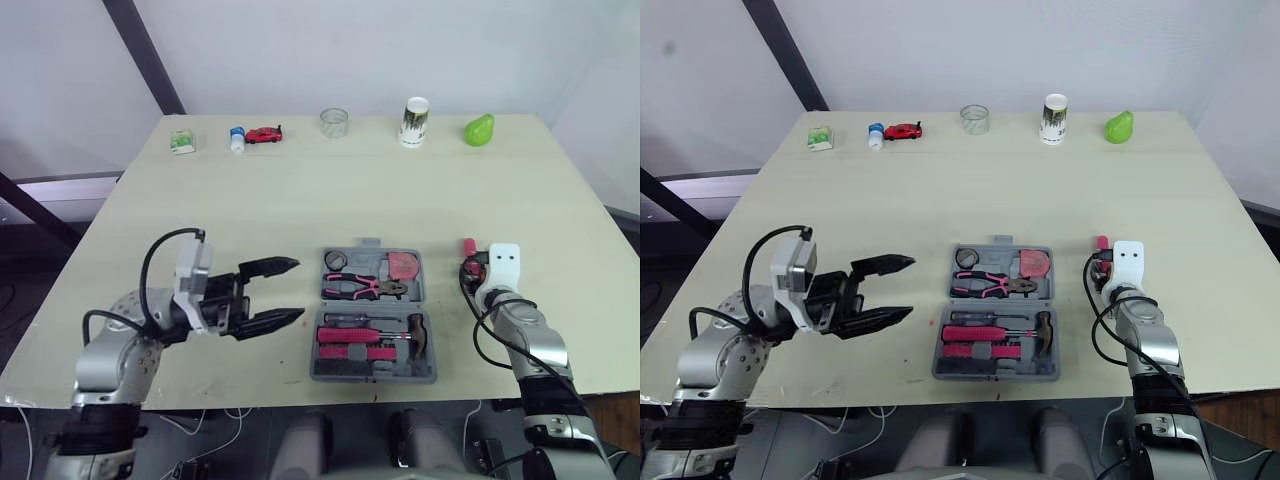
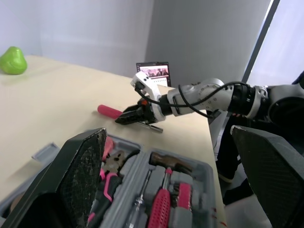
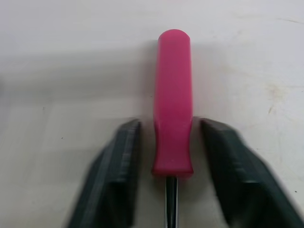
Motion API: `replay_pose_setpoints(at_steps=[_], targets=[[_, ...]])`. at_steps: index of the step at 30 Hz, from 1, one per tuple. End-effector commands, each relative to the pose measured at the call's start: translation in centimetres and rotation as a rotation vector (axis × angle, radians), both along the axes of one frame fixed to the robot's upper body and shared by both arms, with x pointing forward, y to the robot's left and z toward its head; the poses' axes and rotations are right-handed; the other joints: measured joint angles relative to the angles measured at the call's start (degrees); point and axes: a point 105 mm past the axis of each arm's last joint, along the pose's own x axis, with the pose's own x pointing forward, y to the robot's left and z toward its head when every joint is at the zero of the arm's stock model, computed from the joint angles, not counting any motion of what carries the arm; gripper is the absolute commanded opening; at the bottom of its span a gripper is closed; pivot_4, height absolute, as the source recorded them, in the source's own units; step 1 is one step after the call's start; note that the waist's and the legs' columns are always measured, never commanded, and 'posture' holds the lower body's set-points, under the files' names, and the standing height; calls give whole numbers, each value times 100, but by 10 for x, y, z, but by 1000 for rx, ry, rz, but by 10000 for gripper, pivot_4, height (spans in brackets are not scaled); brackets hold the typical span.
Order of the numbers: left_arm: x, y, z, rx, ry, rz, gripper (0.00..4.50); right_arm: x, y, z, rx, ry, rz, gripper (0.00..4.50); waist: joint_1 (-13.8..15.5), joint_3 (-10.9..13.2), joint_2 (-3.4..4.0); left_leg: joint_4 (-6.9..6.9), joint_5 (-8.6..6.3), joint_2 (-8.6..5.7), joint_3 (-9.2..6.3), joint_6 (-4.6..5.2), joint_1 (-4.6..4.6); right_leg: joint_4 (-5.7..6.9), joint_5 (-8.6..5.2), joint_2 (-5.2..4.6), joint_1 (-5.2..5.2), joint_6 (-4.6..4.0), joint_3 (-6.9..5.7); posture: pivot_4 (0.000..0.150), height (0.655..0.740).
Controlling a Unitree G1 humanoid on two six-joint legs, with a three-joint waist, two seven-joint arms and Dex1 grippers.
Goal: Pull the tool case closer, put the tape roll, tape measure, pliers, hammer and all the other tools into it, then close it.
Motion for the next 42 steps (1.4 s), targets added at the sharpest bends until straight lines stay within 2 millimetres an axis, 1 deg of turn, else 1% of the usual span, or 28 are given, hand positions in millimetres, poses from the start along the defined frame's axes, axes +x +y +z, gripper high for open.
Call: replay_pose_setpoints(at_steps=[1,4,6,10,14,16,17,19,21,23,27,30,33,35,40,42], targets=[[-3,-14,15,-14,-36,-33,45000,0,0,12,6,-52,-2,4255,1,0,0,0,0,0,1,0,0,0,0,0,1,0,1,1500,7400],[-2,-19,18,-17,-33,-36,45000,-5,3,17,18,-71,10,4255,-4,0,0,0,0,0,-1,0,0,1,0,0,0,0,0,1500,7400],[-2,-21,20,-17,-31,-37,45000,-11,7,24,28,-96,44,4255,4,0,0,0,0,0,-4,0,0,2,0,1,0,0,-1,1500,7400],[0,-24,23,-21,-25,-33,45000,-33,25,50,24,-169,226,4255,14,4,7,0,0,0,-4,0,-1,1,0,1,0,0,-2,1500,7400],[2,-23,25,-18,-13,-27,45000,-63,50,82,-25,-204,490,4255,14,5,8,2,0,0,-2,0,-1,0,0,-1,1,2,1,1500,7400],[1,-18,27,-13,-14,-43,45000,-87,71,96,-128,-183,736,4255,9,7,11,5,0,-2,-3,0,-1,0,0,3,1,2,-1,1500,7400],[0,-15,29,-20,-17,-61,45000,-98,79,101,-154,-163,829,4255,11,8,12,6,0,-2,-3,0,-1,0,0,3,1,2,-1,1500,7400],[-1,-9,33,-35,-16,-88,45000,-110,89,105,-176,-128,940,4255,9,7,9,7,0,-1,-9,1,-1,-1,-1,9,2,1,-6,1500,7400],[-2,3,35,-30,0,-123,45000,-121,105,108,-257,-74,1108,4255,7,11,12,8,0,1,-15,1,0,0,-2,14,3,0,-12,1500,7400],[-2,16,34,-2,17,-148,45000,-127,117,108,-356,-16,1245,4255,-24,18,13,18,0,3,-12,1,-2,1,-2,17,2,-1,-10,1500,7400],[-5,34,30,58,72,-189,45000,-128,147,108,-400,39,1400,4255,-55,22,9,23,0,4,-19,1,-7,0,-2,17,1,-3,-16,1500,7400],[-8,39,27,101,96,-198,45000,-136,164,101,-431,109,1494,4255,-60,28,2,24,0,4,-23,1,-13,-2,-2,14,0,-3,-17,1500,7400],[-14,42,25,135,112,-210,45000,-145,177,91,-450,173,1544,4255,-46,33,-4,25,0,5,-25,1,-22,-4,-2,-6,-4,0,-23,1500,7400],[-18,43,25,153,118,-220,45000,-149,181,83,-468,230,1555,4255,-53,33,-4,25,0,4,-22,1,-26,-5,-1,-17,-7,1,-22,1500,7400],[-22,45,25,184,135,-238,45000,-146,189,70,-499,295,1518,4255,-57,36,-6,26,0,3,-24,1,-25,2,-1,-20,-9,1,-27,1500,7400],[-21,45,26,191,137,-239,45000,-146,189,65,-508,323,1509,4255,-58,36,-5,26,0,4,-25,1,-24,2,-1,-16,-9,1,-28,1500,7400]])
